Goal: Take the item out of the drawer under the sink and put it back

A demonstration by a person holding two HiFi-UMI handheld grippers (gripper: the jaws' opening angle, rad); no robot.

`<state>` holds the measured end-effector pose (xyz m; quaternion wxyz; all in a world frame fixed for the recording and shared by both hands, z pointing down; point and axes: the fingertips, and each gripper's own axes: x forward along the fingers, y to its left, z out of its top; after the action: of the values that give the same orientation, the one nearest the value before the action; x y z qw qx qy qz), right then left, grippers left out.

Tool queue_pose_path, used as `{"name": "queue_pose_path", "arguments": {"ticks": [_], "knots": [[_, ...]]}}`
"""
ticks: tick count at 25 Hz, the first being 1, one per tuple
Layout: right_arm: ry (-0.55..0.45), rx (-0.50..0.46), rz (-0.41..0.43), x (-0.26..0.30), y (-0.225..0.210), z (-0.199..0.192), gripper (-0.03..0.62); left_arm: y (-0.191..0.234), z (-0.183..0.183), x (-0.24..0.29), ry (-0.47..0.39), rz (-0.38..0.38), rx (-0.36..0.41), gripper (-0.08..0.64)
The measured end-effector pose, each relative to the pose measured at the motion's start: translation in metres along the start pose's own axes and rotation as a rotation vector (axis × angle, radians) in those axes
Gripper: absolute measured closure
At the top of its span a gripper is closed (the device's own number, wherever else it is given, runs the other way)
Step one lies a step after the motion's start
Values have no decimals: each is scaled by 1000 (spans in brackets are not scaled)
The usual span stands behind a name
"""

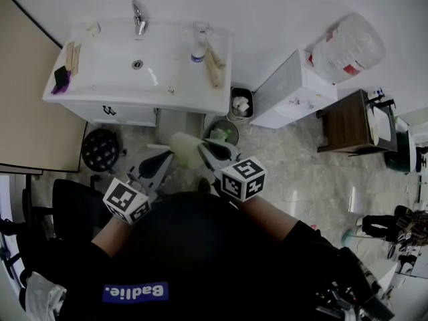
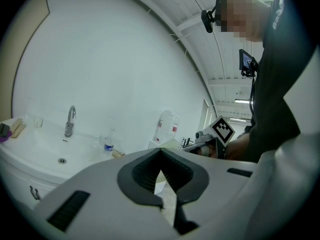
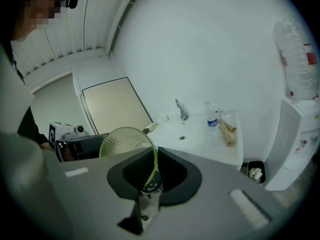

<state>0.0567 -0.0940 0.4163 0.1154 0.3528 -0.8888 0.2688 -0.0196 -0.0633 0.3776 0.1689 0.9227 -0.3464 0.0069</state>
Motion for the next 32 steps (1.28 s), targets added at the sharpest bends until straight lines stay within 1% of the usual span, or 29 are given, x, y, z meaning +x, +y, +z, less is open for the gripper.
{"name": "queue_pose_path", "arguments": {"ticks": [8,17,20,23,25,30,32], "knots": [[41,19,20,15,-6,-14,569,3,1,-1,3,23,2,569],[93,47,35,38,-17,-35,569,8,-6,-8,-6,54,-24,569],[105,46,28,47,-25,-40,569,9,-2,-10,-6,58,-12,569],[119,46,21,59,-31,-46,569,9,-3,-13,10,51,-19,569],[135,44,15,68,-39,-50,569,10,-3,-14,11,59,-17,569],[193,10,-22,92,-65,-69,569,15,-2,-13,-2,83,-3,569],[228,1,-41,102,-77,-82,569,16,-5,-13,8,81,-19,569]]}}
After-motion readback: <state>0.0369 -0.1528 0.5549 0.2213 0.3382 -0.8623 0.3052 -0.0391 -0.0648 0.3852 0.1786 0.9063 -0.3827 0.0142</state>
